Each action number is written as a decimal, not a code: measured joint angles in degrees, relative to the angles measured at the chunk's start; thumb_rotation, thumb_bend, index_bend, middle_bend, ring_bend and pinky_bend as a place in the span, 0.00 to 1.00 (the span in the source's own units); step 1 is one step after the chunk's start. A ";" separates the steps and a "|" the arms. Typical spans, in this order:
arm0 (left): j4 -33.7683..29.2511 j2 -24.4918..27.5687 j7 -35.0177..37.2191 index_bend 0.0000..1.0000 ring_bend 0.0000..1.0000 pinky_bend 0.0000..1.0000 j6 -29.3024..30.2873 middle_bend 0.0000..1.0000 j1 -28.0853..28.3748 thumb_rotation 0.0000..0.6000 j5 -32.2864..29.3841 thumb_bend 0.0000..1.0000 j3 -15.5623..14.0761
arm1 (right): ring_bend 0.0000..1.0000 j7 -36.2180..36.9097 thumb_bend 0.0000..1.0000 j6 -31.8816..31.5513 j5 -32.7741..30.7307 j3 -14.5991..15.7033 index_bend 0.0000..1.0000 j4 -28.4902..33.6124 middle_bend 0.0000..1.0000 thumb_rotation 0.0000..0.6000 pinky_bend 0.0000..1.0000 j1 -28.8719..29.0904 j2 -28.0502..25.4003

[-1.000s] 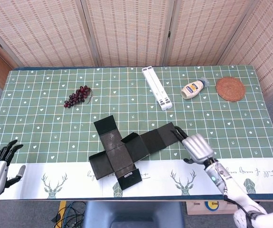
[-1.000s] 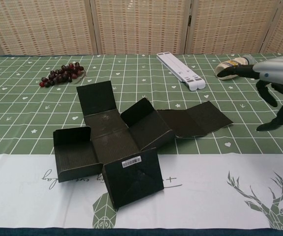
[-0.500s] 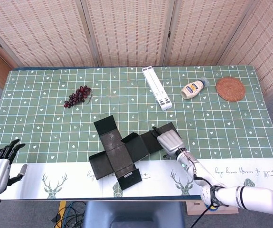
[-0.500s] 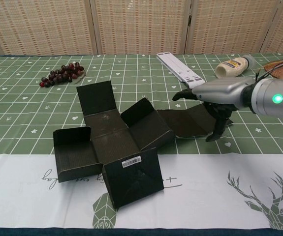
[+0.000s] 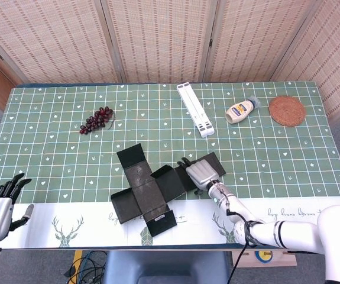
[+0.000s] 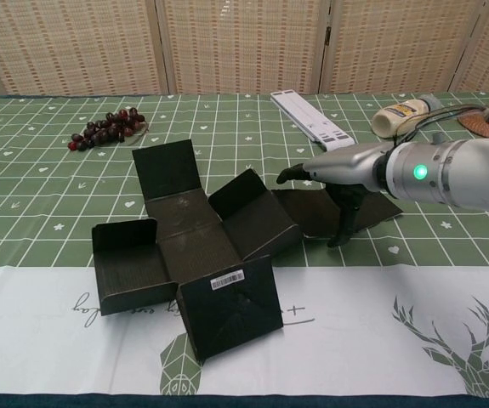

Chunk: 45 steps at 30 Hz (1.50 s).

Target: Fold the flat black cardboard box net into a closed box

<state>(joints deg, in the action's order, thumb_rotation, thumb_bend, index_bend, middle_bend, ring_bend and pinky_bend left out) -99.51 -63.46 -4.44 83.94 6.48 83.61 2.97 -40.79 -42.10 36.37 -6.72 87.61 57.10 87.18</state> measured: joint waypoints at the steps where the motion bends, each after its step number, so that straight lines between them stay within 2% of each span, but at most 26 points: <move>1: 0.01 0.01 0.00 0.18 0.16 0.19 -0.04 0.12 0.02 1.00 -0.01 0.36 0.01 | 0.66 0.13 0.21 0.17 -0.19 0.17 0.00 -0.44 0.01 1.00 0.86 0.32 0.20; 4: 0.11 0.02 -0.10 0.19 0.16 0.19 -0.34 0.12 0.26 1.00 -0.01 0.36 0.11 | 0.67 0.92 0.24 0.92 -0.71 0.62 0.00 -1.90 0.05 1.00 0.86 1.29 0.89; 8: 1.09 -0.19 0.34 0.22 0.16 0.19 -1.19 0.12 1.15 1.00 0.26 0.36 0.50 | 0.72 2.68 0.25 1.08 0.11 0.80 0.01 -3.57 0.19 1.00 0.86 1.74 1.99; 11: 3.10 -0.71 0.81 0.25 0.24 0.21 -1.95 0.13 2.29 1.00 0.78 0.36 1.05 | 0.74 4.66 0.25 0.66 1.89 0.73 0.06 -4.35 0.25 1.00 0.86 1.37 2.70; 13: 5.23 -1.37 0.95 0.26 0.33 0.29 -2.61 0.15 3.41 1.00 1.37 0.36 1.51 | 0.75 6.40 0.25 0.47 3.22 0.71 0.08 -4.95 0.27 1.00 0.86 0.98 3.09; 16: 9.25 -2.84 0.66 0.25 0.47 0.49 -4.35 0.16 5.65 1.00 2.31 0.35 2.09 | 0.76 8.95 0.25 -0.38 5.38 0.63 0.08 -6.09 0.29 1.00 0.86 0.18 3.83; 18: 12.29 -4.22 0.04 0.23 0.52 0.55 -6.33 0.16 7.71 1.00 2.91 0.31 2.45 | 0.76 10.30 0.25 -1.56 6.19 0.42 0.08 -6.64 0.30 1.00 0.86 -0.44 4.48; 20: 14.88 -5.54 -0.82 0.20 0.53 0.57 -8.48 0.15 9.63 1.00 3.28 0.23 2.69 | 0.77 11.53 0.25 -2.81 7.02 0.15 0.08 -7.16 0.30 1.00 0.86 -1.09 5.26; 22: 17.31 -7.12 -2.05 0.14 0.53 0.58 -11.13 0.12 11.82 1.00 3.46 0.15 2.95 | 0.77 12.41 0.25 -3.73 7.65 -0.09 0.09 -7.53 0.31 1.00 0.86 -1.60 5.94; 24: 19.05 -8.72 -3.36 0.10 0.53 0.58 -13.54 0.10 13.84 1.00 3.47 0.12 3.15 | 0.77 12.91 0.25 -4.68 8.15 -0.34 0.10 -7.77 0.31 1.00 0.86 -1.99 6.46; 31: 22.63 -13.76 -7.41 0.01 0.51 0.58 -16.82 0.04 17.86 1.00 3.35 0.11 3.54 | 0.77 13.65 0.25 -5.82 8.76 -0.72 0.10 -8.11 0.31 1.00 0.86 -2.86 7.66; 35: 23.93 -16.89 -9.45 0.00 0.47 0.58 -17.56 0.00 19.32 1.00 2.91 0.11 3.72 | 0.77 13.72 0.25 -5.83 8.61 -1.07 0.10 -7.96 0.31 1.00 0.86 -2.94 7.77; 45: 26.25 -21.80 -11.54 0.00 0.41 0.56 -20.60 0.00 22.15 1.00 1.85 0.11 2.89 | 0.77 12.93 0.25 -6.17 8.40 -1.07 0.10 -7.58 0.31 1.00 0.86 -3.09 7.91</move>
<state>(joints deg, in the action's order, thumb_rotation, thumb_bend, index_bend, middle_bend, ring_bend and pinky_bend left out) -73.26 -85.26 -15.98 63.34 28.63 85.45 5.86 -27.85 -48.27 44.77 -7.79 80.03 54.01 95.09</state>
